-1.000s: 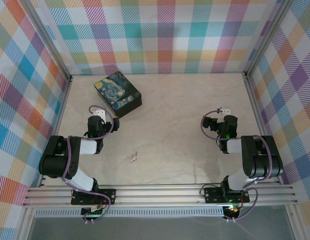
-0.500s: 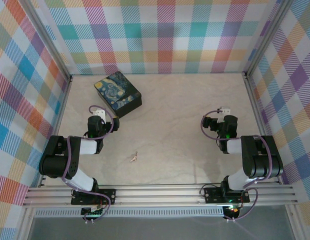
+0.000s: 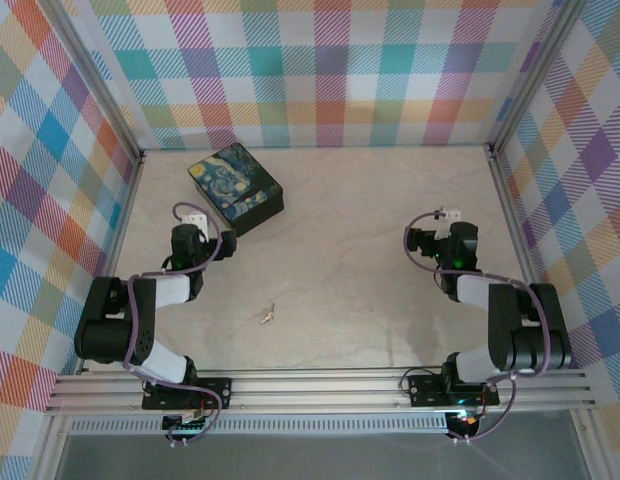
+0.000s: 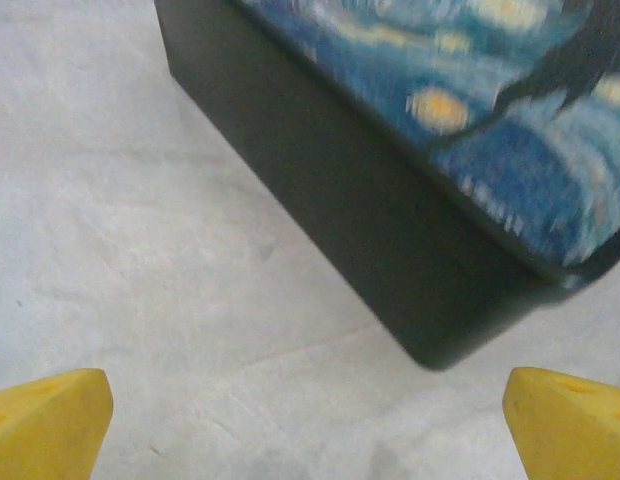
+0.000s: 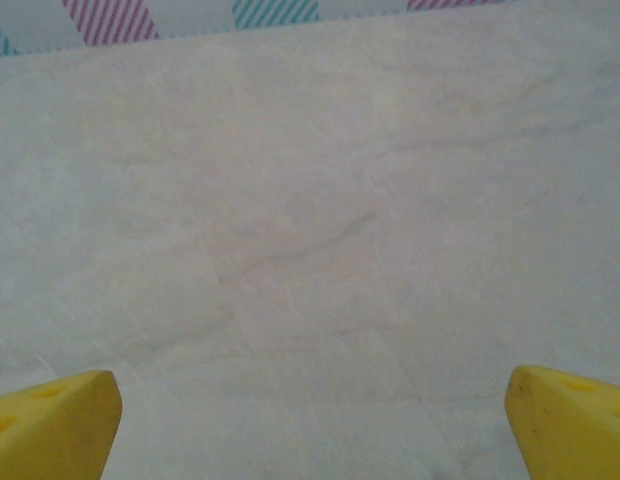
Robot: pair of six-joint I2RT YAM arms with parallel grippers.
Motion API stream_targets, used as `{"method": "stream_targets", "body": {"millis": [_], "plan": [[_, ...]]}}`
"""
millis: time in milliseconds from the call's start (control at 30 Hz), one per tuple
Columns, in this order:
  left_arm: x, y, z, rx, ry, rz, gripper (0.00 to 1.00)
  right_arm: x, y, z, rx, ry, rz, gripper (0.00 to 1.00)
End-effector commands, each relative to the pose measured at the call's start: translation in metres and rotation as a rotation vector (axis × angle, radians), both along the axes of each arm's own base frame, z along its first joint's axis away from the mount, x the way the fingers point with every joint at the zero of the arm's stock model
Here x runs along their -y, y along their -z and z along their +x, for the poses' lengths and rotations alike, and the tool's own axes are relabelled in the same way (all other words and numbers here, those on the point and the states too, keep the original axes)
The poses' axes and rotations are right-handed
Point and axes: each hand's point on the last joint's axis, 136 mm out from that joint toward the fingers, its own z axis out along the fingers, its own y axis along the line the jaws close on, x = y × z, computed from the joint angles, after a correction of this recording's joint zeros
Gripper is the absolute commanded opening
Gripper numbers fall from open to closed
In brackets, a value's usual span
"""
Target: Unlock a padlock with a key
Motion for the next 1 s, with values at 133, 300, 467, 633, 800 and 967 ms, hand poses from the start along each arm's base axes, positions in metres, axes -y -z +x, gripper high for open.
{"method": "stream_targets", "body": {"millis": [133, 300, 467, 633, 800, 967], "plan": [[-0.016, -0.084, 0.017, 0.078, -0.122, -0.12, 1.0, -0.02, -0.043, 0.0, -0.084, -0.063, 0.147, 0.94], [-0.029, -0.103, 0.047, -0.142, -0.273, -0.183, 1.0, -0.049, -0.057, 0.0, -0.136, -0.129, 0.182, 0.92], [-0.024, -0.081, 0.072, -0.316, -0.334, -0.274, 1.0, -0.087, -0.062, -0.003, -0.162, -0.201, 0.151, 0.92], [-0.027, -0.034, 0.088, -0.438, -0.364, -0.291, 0.99, -0.122, -0.053, -0.011, -0.223, -0.277, 0.1, 0.91], [-0.012, 0.006, 0.097, -0.501, -0.289, -0.339, 0.96, -0.142, -0.041, -0.022, -0.273, -0.324, 0.074, 0.9], [0.013, 0.026, 0.093, -0.545, -0.171, -0.368, 0.84, -0.156, -0.037, -0.031, -0.281, -0.359, 0.097, 0.9]]}}
